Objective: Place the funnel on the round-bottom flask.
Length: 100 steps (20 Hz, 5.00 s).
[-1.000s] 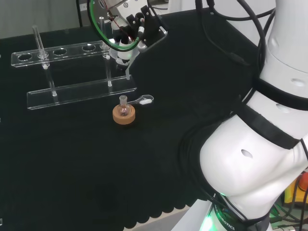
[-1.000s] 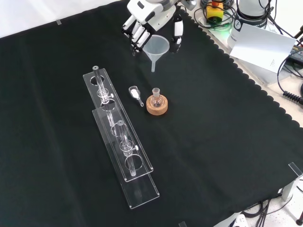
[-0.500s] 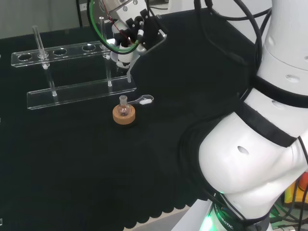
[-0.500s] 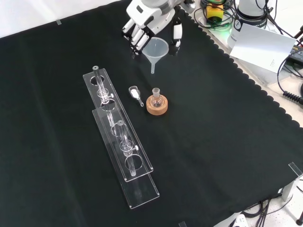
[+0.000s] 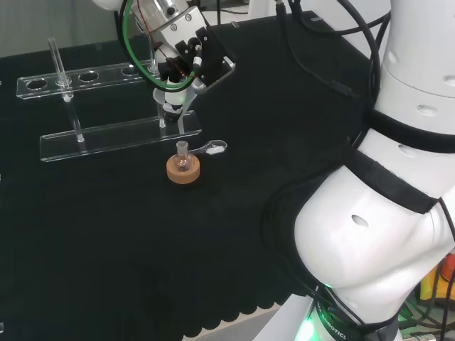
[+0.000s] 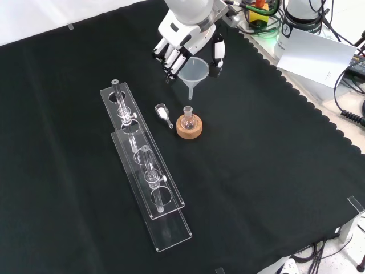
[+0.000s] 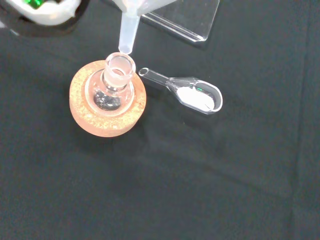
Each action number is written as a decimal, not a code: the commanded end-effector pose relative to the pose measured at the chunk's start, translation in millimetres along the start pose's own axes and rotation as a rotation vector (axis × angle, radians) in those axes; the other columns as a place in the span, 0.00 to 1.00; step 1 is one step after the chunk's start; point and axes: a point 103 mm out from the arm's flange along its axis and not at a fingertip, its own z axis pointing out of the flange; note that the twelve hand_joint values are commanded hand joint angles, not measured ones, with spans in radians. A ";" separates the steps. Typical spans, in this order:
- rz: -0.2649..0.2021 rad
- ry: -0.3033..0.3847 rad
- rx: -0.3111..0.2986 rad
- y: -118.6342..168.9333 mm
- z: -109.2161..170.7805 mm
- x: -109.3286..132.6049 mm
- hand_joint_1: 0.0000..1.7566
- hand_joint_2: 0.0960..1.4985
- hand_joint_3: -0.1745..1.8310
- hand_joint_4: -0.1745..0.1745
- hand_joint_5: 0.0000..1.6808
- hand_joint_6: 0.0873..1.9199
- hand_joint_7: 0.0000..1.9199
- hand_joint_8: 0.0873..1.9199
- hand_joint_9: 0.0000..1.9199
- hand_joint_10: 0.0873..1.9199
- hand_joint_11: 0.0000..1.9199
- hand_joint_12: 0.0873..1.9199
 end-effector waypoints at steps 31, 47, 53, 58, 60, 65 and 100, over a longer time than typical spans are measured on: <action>-0.024 -0.018 -0.002 22.8 23.7 8.0 0.44 0.42 0.34 0.36 0.26 0.23 0.17 0.40 0.34 0.34 0.06 0.72; -0.026 -0.009 0.000 31.1 34.8 5.4 0.43 0.42 0.35 0.36 0.26 0.23 0.17 0.40 0.34 0.34 0.06 0.72; -0.020 -0.016 0.004 30.6 32.0 13.1 0.43 0.42 0.35 0.36 0.26 0.23 0.17 0.39 0.34 0.34 0.06 0.72; -0.017 -0.021 0.006 31.3 33.7 14.2 0.43 0.42 0.35 0.36 0.26 0.23 0.17 0.39 0.34 0.34 0.05 0.72; -0.020 -0.016 0.009 32.2 36.5 13.2 0.43 0.42 0.35 0.36 0.25 0.22 0.17 0.39 0.34 0.34 0.05 0.72; -0.024 -0.012 0.013 34.3 40.9 14.6 0.43 0.42 0.35 0.36 0.25 0.22 0.16 0.39 0.34 0.34 0.05 0.72; -0.026 0.027 0.022 40.0 61.0 14.0 0.42 0.42 0.35 0.34 0.19 0.10 0.08 0.38 0.26 0.36 0.05 0.72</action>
